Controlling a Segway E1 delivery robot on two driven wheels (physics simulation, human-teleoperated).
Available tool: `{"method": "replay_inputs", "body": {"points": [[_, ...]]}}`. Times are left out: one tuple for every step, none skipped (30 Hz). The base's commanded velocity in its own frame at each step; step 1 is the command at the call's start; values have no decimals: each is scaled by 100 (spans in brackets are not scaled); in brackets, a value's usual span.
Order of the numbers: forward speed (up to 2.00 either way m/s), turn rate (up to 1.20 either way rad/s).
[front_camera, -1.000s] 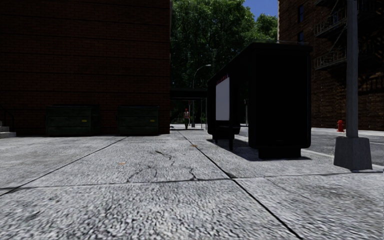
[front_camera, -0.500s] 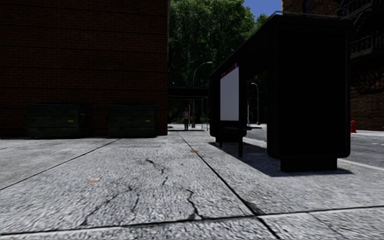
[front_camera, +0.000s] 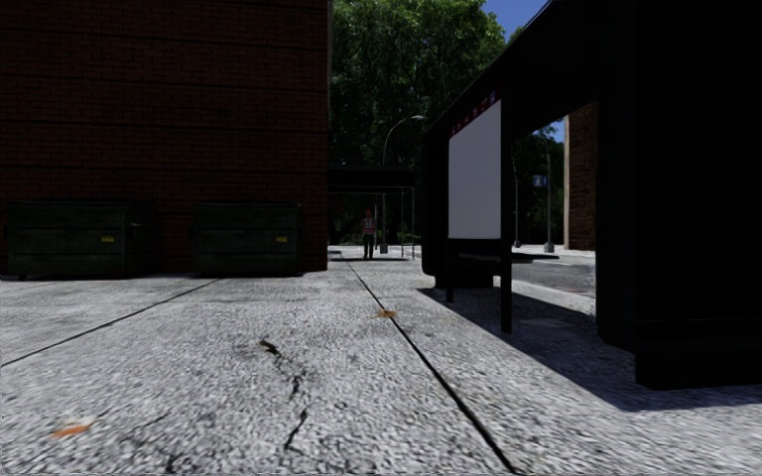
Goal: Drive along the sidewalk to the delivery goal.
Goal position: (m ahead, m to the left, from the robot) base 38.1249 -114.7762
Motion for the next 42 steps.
{"method": "replay_inputs", "body": {"points": [[0,0],[0,0],[0,0],[0,0],[0,0],[0,0],[0,0],[0,0],[0,0],[0,0],[0,0],[0,0],[0,0],[0,0],[0,0],[0,0],[0,0],[0,0],[0,0],[0,0],[0,0],[0,0],[0,0],[0,0],[0,0],[0,0],[0,0],[0,0],[0,0],[0,0],[0,0],[0,0],[0,0],[0,0],[0,0],[0,0],[0,0],[0,0],[0,0],[0,0],[0,0],[0,0]]}}
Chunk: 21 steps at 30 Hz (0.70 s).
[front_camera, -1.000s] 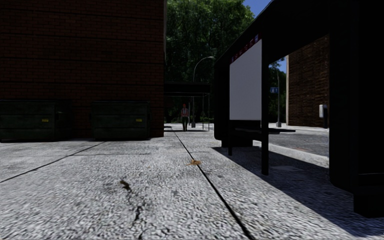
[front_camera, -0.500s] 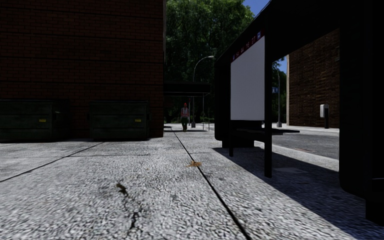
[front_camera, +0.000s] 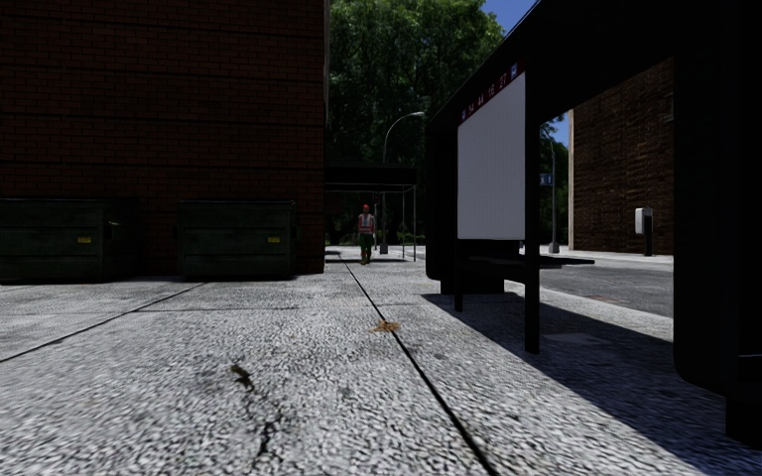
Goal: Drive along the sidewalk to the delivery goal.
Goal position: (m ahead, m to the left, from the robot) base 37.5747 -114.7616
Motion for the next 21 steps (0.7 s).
{"method": "replay_inputs", "body": {"points": [[0,0],[0,0],[0,0],[0,0],[0,0],[0,0],[0,0],[0,0],[0,0],[0,0],[0,0],[0,0],[0,0],[0,0],[0,0],[0,0],[0,0],[0,0],[0,0],[0,0],[0,0]]}}
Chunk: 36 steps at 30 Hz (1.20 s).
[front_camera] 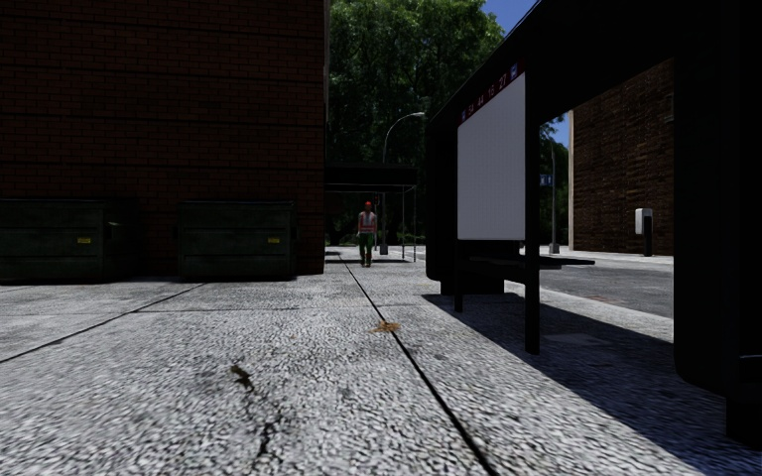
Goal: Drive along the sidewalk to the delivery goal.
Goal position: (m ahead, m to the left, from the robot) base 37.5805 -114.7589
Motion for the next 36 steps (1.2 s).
{"method": "replay_inputs", "body": {"points": [[0,0],[0,0],[0,0],[0,0],[0,0],[0,0],[0,0],[0,0],[0,0],[0,0],[0,0],[0,0],[0,0],[0,0],[0,0],[0,0],[0,0],[0,0],[0,0],[0,0],[0,0],[0,0],[0,0],[0,0],[0,0],[0,0],[0,0],[0,0],[0,0],[0,0],[0,0],[0,0],[0,0],[0,0],[0,0],[0,0]]}}
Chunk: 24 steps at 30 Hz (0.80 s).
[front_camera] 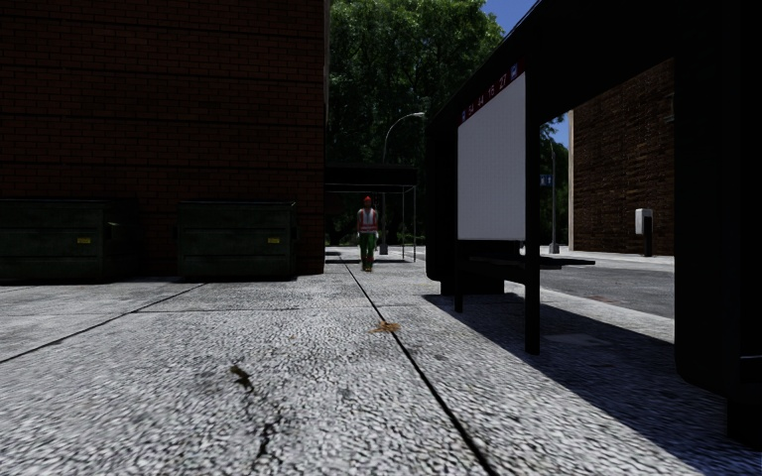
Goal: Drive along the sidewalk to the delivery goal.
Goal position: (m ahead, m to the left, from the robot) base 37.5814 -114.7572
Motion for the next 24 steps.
{"method": "replay_inputs", "body": {"points": [[0,0],[0,0],[0,0],[0,0],[0,0],[0,0],[0,0],[0,0],[0,0],[0,0],[0,0],[0,0],[0,0],[0,0],[0,0],[0,0],[0,0],[0,0],[0,0],[0,0],[0,4],[0,4],[0,18],[0,30]]}}
